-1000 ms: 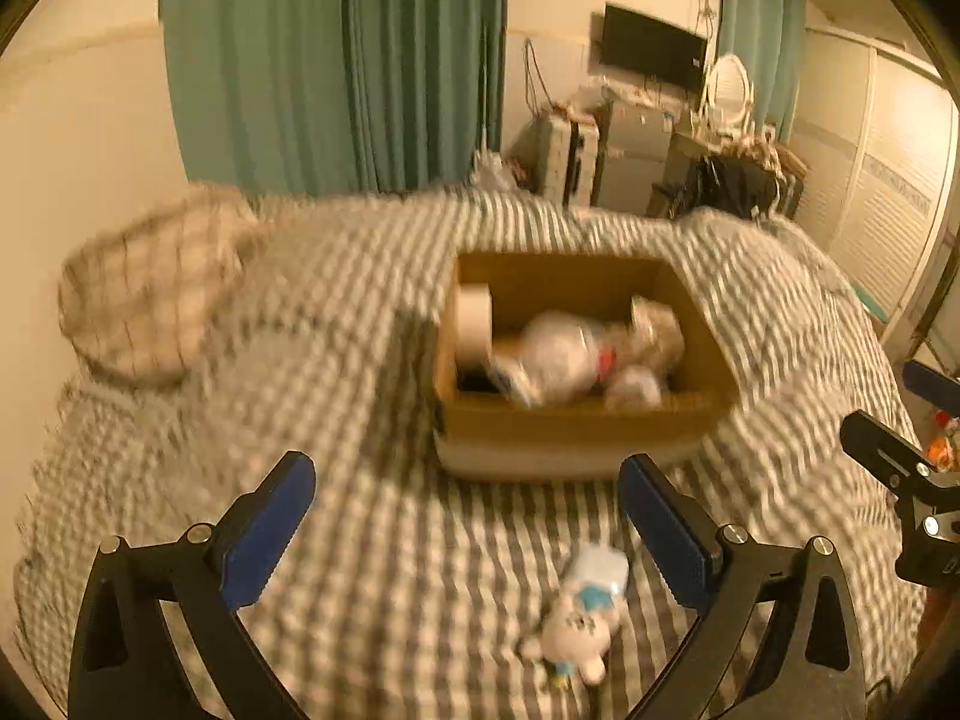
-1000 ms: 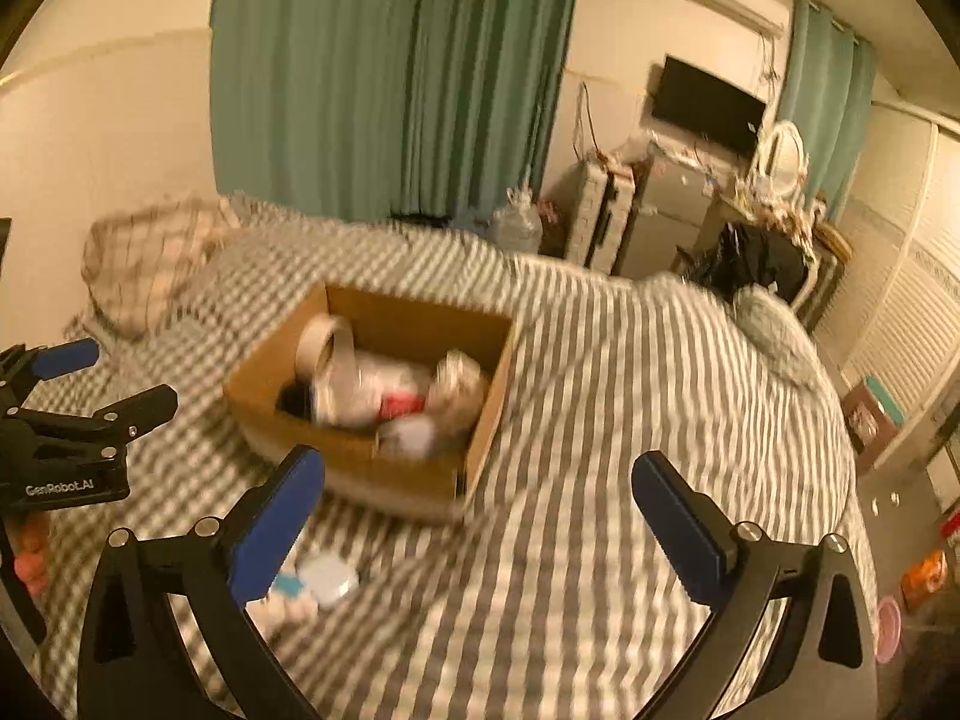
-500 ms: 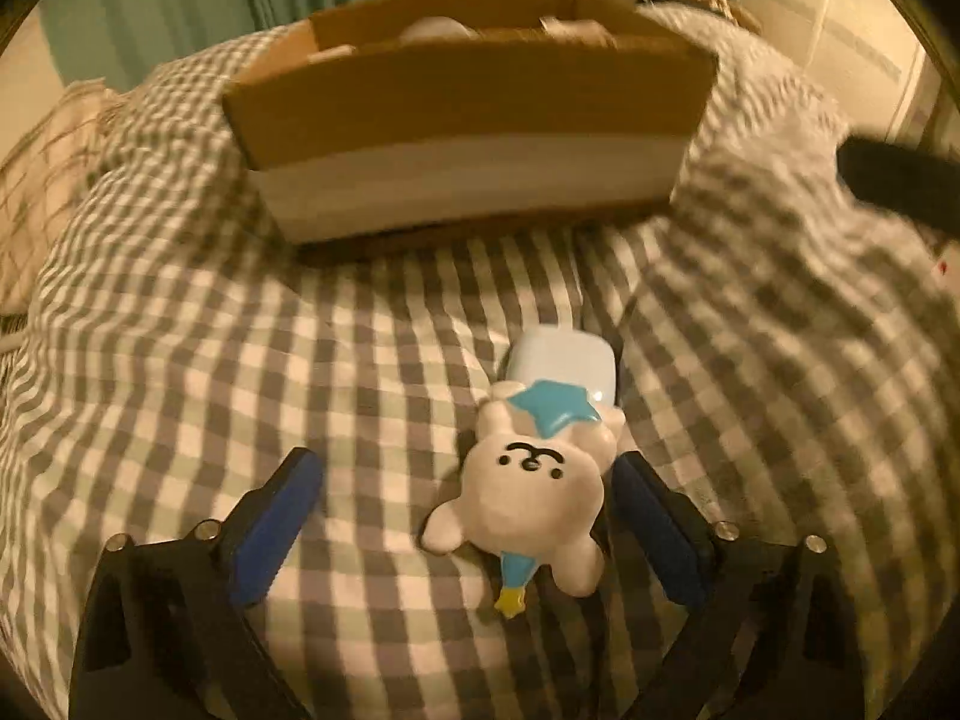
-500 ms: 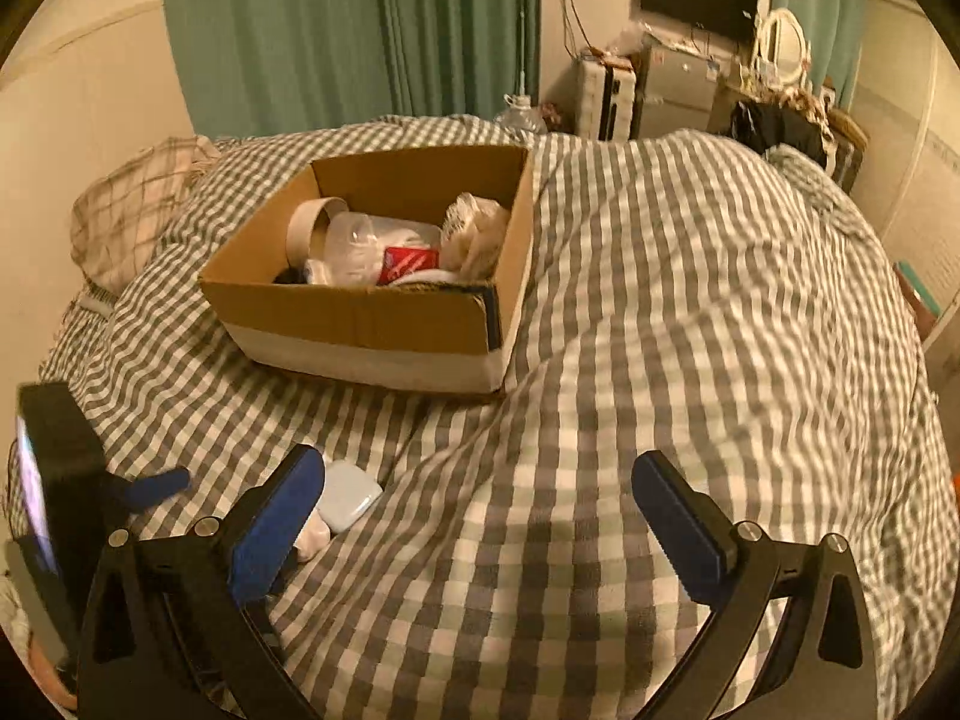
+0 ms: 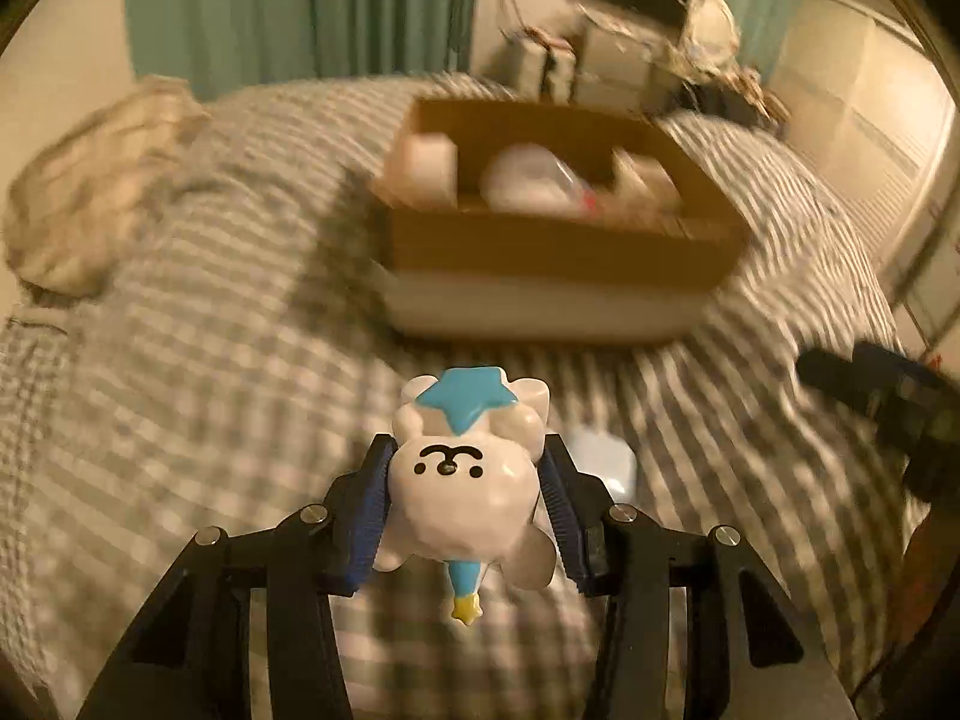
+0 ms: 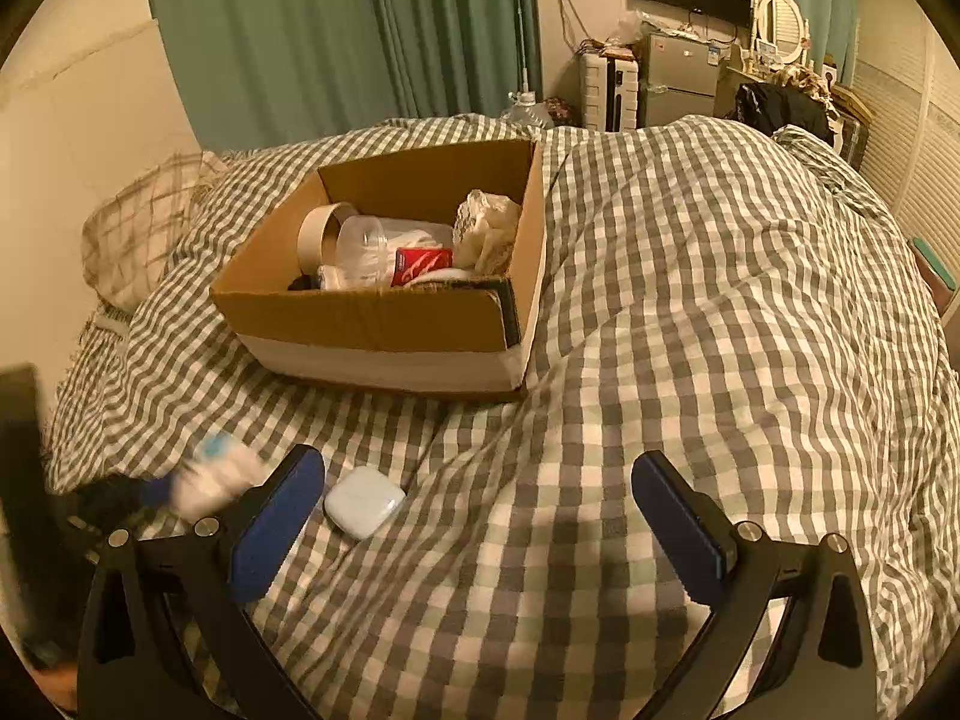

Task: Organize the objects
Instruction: 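Grasp the white plush toy with the left tool, then grasp the white earbud case with the right tool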

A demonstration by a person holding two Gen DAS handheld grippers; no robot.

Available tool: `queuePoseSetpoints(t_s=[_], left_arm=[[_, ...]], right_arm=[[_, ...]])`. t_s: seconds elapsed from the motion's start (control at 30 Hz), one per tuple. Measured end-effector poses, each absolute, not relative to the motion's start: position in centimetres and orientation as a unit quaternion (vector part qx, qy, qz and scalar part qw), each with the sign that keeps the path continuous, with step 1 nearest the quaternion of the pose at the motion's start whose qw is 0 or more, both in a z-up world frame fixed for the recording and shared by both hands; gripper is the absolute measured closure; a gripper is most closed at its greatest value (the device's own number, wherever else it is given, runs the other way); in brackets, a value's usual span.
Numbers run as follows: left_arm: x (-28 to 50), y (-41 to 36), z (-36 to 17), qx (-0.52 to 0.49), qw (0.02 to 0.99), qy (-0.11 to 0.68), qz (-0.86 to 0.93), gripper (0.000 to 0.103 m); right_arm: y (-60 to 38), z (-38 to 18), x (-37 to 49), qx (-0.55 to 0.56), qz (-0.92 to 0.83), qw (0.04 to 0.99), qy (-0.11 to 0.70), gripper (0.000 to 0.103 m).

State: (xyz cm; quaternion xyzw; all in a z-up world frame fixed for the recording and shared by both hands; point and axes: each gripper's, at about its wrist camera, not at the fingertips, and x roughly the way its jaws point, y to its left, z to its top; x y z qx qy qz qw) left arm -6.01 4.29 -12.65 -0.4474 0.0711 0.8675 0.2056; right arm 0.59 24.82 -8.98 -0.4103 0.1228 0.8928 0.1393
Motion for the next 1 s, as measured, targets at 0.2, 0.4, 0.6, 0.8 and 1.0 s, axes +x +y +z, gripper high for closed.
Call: queuePoseSetpoints(t_s=[0.2,0.4,0.6,0.8,1.0], left_arm=[[-9.2,2.4,-10.5,-0.414,0.183,0.098,0.886,0.054],[-10.5,1.2,-13.1,-0.433,0.177,0.101,0.878,0.054],[-9.9,1.7,-14.5,-0.447,0.181,0.116,0.868,0.054],[-9.9,0.8,-14.3,-0.450,0.186,0.088,0.869,0.054],[-9.2,0.4,-13.9,-0.446,0.178,0.081,0.873,0.054]], right_arm=[[21.3,-10.0,-3.3,-0.441,0.892,0.071,0.071,0.001],[17.9,-16.0,-7.4,-0.544,0.838,0.025,0.026,0.001],[18.0,-19.7,-8.7,-0.598,0.800,0.044,0.022,0.012],[16.9,-20.5,-8.9,-0.615,0.788,0.037,-0.002,0.045],[16.4,-17.9,-6.6,-0.572,0.819,0.043,-0.009,0.046]])
